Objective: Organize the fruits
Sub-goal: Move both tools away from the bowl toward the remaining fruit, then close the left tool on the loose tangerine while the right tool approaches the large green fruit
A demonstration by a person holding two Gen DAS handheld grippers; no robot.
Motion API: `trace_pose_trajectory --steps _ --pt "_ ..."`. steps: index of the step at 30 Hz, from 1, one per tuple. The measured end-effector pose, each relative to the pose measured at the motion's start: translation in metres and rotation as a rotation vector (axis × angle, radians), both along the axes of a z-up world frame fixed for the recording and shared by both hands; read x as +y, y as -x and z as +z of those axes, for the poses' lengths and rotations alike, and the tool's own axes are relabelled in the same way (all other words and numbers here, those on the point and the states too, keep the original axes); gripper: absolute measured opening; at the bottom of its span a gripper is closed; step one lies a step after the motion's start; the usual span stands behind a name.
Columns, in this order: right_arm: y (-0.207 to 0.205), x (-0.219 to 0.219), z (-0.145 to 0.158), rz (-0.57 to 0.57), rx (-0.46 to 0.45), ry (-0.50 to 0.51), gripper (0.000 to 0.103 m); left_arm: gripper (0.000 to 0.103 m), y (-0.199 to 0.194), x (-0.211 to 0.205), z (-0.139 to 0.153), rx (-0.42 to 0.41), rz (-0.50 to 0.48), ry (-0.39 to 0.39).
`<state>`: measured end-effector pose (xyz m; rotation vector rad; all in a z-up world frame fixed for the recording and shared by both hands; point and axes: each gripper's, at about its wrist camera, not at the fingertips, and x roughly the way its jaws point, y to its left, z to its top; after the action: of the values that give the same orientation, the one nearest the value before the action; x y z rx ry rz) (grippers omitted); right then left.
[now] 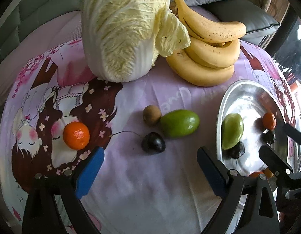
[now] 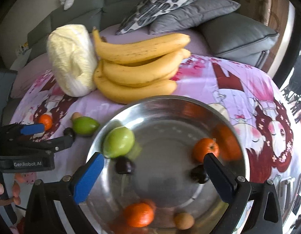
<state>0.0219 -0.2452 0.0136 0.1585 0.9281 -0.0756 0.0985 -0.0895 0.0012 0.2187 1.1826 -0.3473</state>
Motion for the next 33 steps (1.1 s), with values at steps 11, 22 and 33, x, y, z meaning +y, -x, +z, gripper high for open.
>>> trace_pose_trajectory --steps 11,22,33 --pt "-0.010 0.036 0.005 0.054 -0.023 -0.003 0.103 0.096 -0.018 0.053 0.005 -0.041 0.108 -0.028" --pt "-0.023 0.072 0.001 0.112 -0.025 -0.001 0.103 0.096 -0.036 0.071 0.004 -0.020 0.157 -0.004" --pt "-0.038 0.098 0.000 0.161 -0.039 0.013 0.103 0.096 -0.054 0.100 0.001 -0.012 0.251 0.028"
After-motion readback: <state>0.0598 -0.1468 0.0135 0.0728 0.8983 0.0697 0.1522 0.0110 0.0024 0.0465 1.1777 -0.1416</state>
